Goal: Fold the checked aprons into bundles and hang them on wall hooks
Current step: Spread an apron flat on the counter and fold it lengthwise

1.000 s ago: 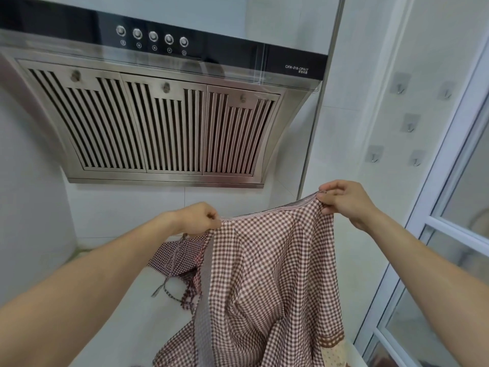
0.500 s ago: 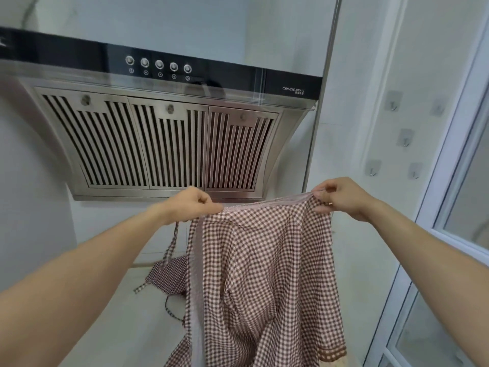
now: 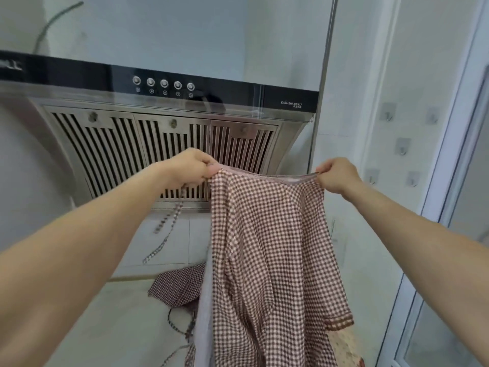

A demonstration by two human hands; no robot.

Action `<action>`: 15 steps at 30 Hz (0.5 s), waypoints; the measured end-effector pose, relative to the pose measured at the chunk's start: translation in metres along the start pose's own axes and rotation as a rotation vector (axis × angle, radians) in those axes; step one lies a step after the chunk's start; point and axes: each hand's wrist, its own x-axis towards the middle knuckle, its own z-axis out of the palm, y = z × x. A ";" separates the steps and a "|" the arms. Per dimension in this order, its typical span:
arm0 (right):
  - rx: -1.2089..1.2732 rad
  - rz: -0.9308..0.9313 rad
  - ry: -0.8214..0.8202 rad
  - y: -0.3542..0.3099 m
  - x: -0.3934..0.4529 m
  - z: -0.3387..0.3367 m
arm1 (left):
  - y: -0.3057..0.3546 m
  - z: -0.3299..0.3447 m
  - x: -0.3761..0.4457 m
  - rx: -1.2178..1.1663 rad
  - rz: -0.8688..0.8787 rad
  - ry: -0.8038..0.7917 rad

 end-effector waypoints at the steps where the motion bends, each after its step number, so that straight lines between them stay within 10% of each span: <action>1: -0.055 -0.052 0.070 -0.008 -0.008 0.007 | 0.006 0.006 0.000 -0.038 0.010 -0.031; 7: 0.142 -0.424 -0.563 -0.060 -0.063 0.047 | 0.034 0.041 0.007 -0.004 0.100 -0.242; 15: 0.084 -0.360 -0.750 -0.045 -0.063 0.042 | 0.033 0.046 0.003 0.470 0.266 -0.223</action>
